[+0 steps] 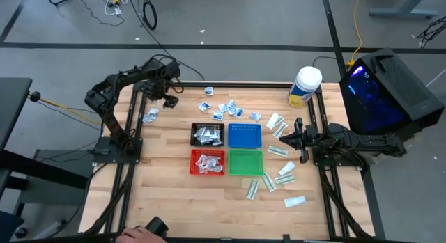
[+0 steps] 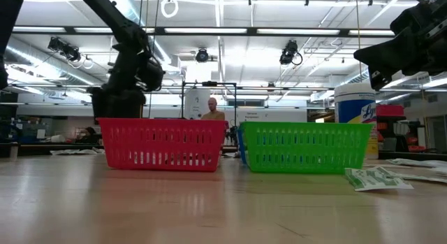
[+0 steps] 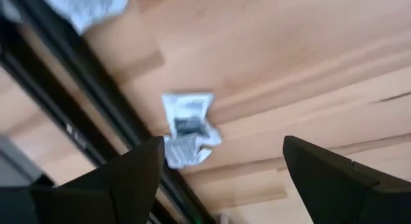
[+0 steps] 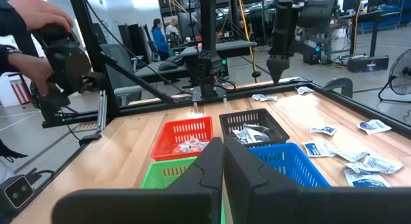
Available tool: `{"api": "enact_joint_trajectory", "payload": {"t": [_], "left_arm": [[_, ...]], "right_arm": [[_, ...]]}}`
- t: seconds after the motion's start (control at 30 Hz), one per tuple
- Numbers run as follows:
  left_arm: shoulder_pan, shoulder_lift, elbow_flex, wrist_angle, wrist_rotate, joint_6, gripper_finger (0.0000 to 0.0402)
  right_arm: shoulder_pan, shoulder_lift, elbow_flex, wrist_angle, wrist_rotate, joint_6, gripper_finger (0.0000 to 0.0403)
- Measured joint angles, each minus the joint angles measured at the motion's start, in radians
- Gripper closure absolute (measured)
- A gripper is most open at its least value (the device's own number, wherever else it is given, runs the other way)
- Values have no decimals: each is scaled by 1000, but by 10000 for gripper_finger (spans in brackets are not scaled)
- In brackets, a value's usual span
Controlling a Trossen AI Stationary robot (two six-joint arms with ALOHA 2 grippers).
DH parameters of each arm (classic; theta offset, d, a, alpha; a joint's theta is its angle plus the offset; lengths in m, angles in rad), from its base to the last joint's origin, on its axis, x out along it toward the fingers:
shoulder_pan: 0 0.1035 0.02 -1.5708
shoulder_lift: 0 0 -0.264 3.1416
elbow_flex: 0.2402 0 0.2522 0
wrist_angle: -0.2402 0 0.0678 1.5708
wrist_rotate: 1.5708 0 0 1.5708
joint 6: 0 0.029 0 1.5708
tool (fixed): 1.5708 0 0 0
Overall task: Pick & Place First Aid Supplies
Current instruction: Put the gray towelette pack into the black bin
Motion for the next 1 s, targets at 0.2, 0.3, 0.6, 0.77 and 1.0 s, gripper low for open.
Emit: {"api": "enact_joint_trajectory", "payload": {"t": [0.2,0.3,0.6,0.77,1.0], "left_arm": [[-26,0,87,2,43,166,76],[-31,0,104,5,45,248,76],[-86,0,98,2,46,473,76],[-147,0,98,-14,36,611,76],[-181,0,98,-24,36,695,76]], "right_arm": [[0,0,0,0,0,0,385],[0,0,0,0,0,0,385],[0,0,0,0,0,0,385],[0,0,0,0,0,0,385],[0,0,0,0,0,0,385]]}}
